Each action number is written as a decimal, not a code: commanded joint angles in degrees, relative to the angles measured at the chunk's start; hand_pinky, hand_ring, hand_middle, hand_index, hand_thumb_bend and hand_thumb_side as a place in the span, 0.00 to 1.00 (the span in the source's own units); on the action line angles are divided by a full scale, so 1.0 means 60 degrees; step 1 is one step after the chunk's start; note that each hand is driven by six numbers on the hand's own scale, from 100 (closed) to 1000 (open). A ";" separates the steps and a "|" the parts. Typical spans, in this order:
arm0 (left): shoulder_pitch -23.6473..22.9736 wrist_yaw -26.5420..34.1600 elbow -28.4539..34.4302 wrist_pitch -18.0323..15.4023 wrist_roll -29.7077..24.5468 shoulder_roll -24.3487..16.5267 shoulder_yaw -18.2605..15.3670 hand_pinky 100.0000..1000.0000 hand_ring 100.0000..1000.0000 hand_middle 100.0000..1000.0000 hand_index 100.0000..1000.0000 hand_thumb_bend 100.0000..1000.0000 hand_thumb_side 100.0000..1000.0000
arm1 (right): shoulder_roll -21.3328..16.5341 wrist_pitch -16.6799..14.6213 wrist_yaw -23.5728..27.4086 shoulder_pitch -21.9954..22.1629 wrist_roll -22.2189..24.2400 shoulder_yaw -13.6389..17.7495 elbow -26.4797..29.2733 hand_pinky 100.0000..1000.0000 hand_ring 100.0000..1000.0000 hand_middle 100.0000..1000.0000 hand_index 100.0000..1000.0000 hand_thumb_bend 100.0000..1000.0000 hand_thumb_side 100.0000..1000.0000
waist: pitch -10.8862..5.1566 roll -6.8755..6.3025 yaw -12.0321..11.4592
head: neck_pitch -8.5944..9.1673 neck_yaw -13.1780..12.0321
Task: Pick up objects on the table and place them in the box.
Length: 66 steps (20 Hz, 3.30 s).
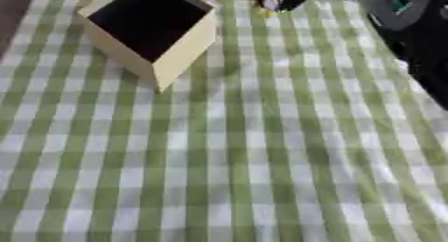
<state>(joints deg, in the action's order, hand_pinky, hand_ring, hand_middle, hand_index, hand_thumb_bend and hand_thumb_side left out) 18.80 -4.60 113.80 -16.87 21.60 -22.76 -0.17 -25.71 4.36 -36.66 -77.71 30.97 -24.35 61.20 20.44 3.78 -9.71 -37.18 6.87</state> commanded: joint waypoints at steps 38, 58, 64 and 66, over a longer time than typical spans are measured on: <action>0.0395 0.0248 0.0132 0.0024 -0.0428 -0.0091 0.0235 0.55 0.68 0.72 0.76 0.22 0.60 | 0.3000 -0.1244 -0.4111 -0.0855 -0.2387 0.2220 -0.3421 0.76 0.70 0.48 0.71 0.00 0.03 | -0.0100 0.0380 -0.1085 | 0.0316 0.0593; 0.0438 0.0290 0.0132 0.0079 -0.0455 -0.0003 0.0261 0.54 0.68 0.72 0.75 0.21 0.61 | 0.3303 -0.1421 -0.5170 -0.0586 -0.2281 0.2544 -0.3899 0.81 0.81 0.71 0.86 0.07 0.36 | -0.0047 0.0484 -0.1226 | 0.0354 0.0700; 0.0424 0.0292 0.0132 0.0095 -0.0473 -0.0002 0.0261 0.55 0.68 0.72 0.75 0.21 0.61 | 0.3303 -0.1270 -0.5631 -0.0695 -0.2144 0.2586 -0.3727 0.84 0.86 0.76 0.90 0.28 0.44 | -0.0077 0.0494 -0.1233 | 0.0358 0.0715; 0.0419 0.0295 0.0132 0.0098 -0.0478 -0.0004 0.0261 0.55 0.68 0.72 0.75 0.21 0.61 | 0.3305 -0.1297 -0.5865 -0.0711 -0.1987 0.2585 -0.3702 0.85 0.87 0.78 0.91 0.35 0.41 | -0.0084 0.0497 -0.1236 | 0.0362 0.0728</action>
<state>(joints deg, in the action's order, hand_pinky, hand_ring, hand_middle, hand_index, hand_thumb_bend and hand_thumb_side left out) 20.72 -3.02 113.80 -16.41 18.78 -22.22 1.55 -5.34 -3.44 -70.75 -80.25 18.61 -9.18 37.53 21.25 7.26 -16.97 -35.67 11.03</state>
